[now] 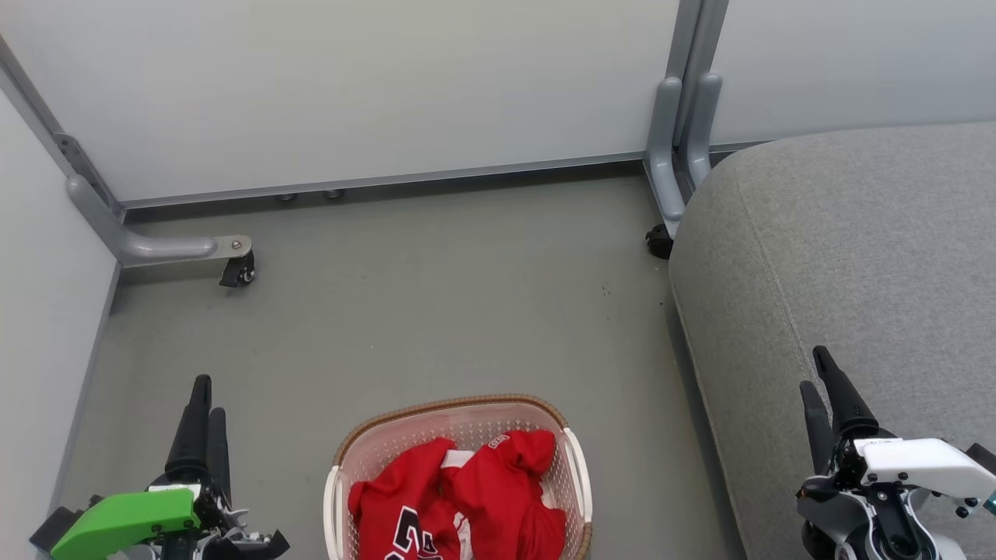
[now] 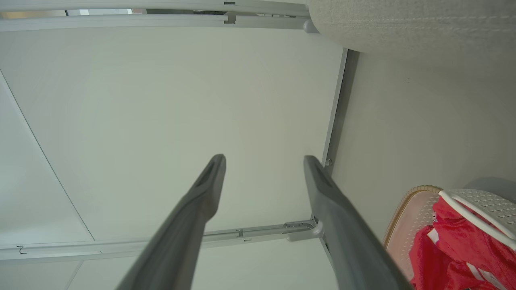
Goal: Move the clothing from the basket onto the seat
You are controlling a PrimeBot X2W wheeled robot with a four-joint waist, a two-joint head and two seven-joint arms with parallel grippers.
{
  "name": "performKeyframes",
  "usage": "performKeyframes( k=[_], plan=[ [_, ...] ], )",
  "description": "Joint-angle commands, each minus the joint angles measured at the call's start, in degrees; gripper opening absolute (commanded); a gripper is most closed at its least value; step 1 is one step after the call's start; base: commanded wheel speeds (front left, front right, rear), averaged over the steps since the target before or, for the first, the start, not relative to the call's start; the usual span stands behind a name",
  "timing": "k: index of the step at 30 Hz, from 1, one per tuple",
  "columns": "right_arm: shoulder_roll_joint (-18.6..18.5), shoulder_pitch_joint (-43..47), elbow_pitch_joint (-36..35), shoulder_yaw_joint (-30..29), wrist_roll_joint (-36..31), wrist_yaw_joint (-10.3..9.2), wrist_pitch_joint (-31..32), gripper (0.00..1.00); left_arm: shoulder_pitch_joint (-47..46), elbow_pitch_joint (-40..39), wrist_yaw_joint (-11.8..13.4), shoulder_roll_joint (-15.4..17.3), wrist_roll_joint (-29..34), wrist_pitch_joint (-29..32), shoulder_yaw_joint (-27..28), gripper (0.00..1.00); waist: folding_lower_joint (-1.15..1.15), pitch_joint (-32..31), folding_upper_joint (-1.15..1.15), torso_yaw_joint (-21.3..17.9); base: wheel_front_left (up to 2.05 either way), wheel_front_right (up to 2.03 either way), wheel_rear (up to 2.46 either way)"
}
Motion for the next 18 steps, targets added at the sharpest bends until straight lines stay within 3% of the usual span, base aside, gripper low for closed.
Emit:
performKeyframes(
  k=[1, 7, 18],
  plan=[
    [-0.31, -0.41, -1.21, -0.41, -1.93, 0.02, -0.68, 1.0, -0.51, -0.98, -0.19, 0.25, 0.36, -0.65, 0.52, 1.0, 0.0, -0.07, 0.0, -0.05, 0.0, 0.0, 0.0],
    [-0.36, -0.97, -2.38, -1.56, -9.07, 0.02, -2.16, 1.0, -0.72, -0.49, -0.22, 0.29, 2.9, -2.12, 2.87, 1.0, 0.0, -0.25, 0.0, -0.27, 0.0, 0.0, 0.0],
    [-1.76, -1.67, -8.95, 0.6, -28.24, 0.02, -4.71, 1.0, -1.61, -3.57, -0.27, 0.37, 11.22, -4.64, 6.41, 1.0, 0.0, -0.12, 0.0, -0.79, 0.0, 0.0, 0.0]
  ],
)
